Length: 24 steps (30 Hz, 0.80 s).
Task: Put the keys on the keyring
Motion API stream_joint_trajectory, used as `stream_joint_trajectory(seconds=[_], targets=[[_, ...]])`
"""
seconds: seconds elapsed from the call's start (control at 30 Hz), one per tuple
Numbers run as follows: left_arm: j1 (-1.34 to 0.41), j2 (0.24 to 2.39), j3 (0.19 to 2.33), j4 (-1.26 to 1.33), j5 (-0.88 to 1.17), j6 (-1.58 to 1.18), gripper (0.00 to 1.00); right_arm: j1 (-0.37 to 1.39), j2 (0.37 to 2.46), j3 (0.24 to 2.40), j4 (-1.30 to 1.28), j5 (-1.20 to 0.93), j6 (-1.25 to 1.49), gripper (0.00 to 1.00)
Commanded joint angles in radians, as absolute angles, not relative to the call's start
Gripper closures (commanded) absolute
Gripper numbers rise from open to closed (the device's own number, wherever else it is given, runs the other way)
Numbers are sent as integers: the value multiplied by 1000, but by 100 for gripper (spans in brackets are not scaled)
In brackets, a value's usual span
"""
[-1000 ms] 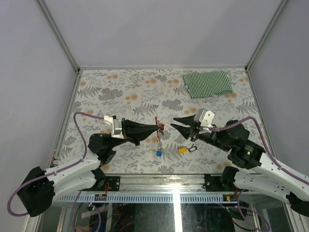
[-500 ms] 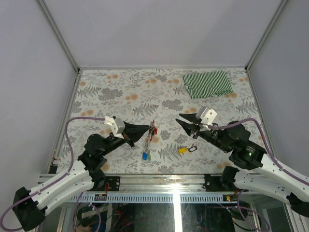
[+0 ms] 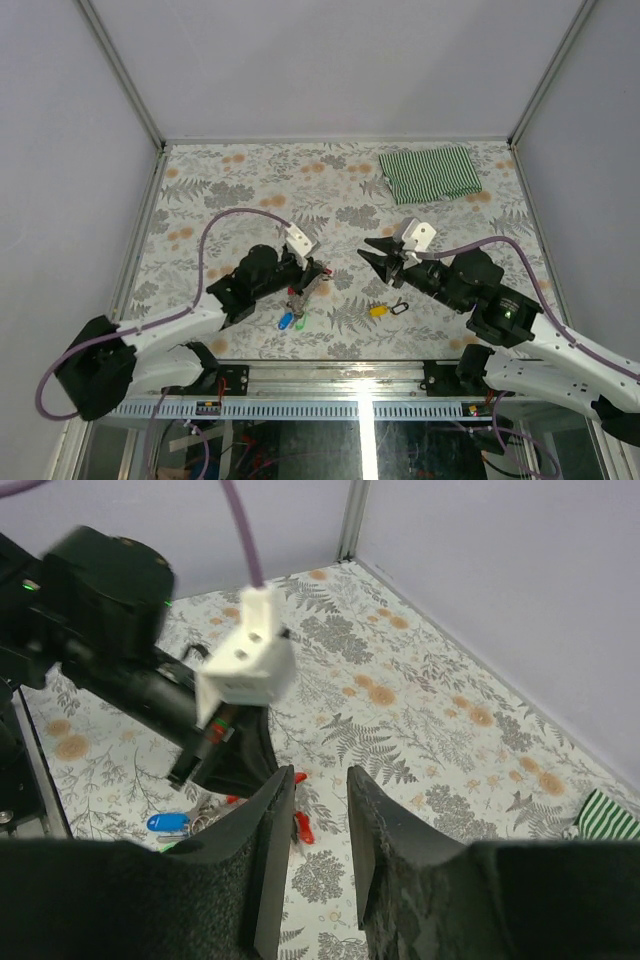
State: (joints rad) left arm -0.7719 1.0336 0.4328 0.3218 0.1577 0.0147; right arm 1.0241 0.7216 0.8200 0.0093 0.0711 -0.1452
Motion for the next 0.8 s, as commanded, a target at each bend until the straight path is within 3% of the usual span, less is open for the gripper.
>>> stream_joint_trajectory(seconds=[0.0, 0.17, 0.3, 0.5, 0.6, 0.63, 0.67, 0.7, 0.73, 0.77], targets=[[-770, 1225, 558, 398, 190, 69, 100, 1028, 726, 819, 40, 109, -94, 65], [-770, 1395, 656, 398, 247, 71, 99, 1028, 721, 803, 28, 131, -63, 64], [-769, 1451, 688, 402, 253, 64, 83, 1028, 715, 788, 11, 172, -36, 62], [-747, 1394, 670, 405, 224, 40, 61, 1029, 703, 750, -14, 173, -37, 45], [-691, 1316, 644, 411, 231, -20, 50, 1028, 685, 717, 26, 208, 7, 25], [-667, 1284, 633, 414, 234, -52, 45, 1028, 684, 718, 20, 243, 38, 18], [-641, 1257, 621, 418, 238, -84, 33, 1028, 685, 724, 2, 261, 52, 5], [-604, 1222, 615, 413, 245, -127, 21, 1028, 687, 730, -19, 276, 65, 0], [-581, 1198, 622, 388, 253, -146, 3, 1028, 685, 737, -40, 297, 88, 1], [-562, 1184, 648, 330, 238, -197, 0, 1028, 685, 750, -77, 317, 111, 1]])
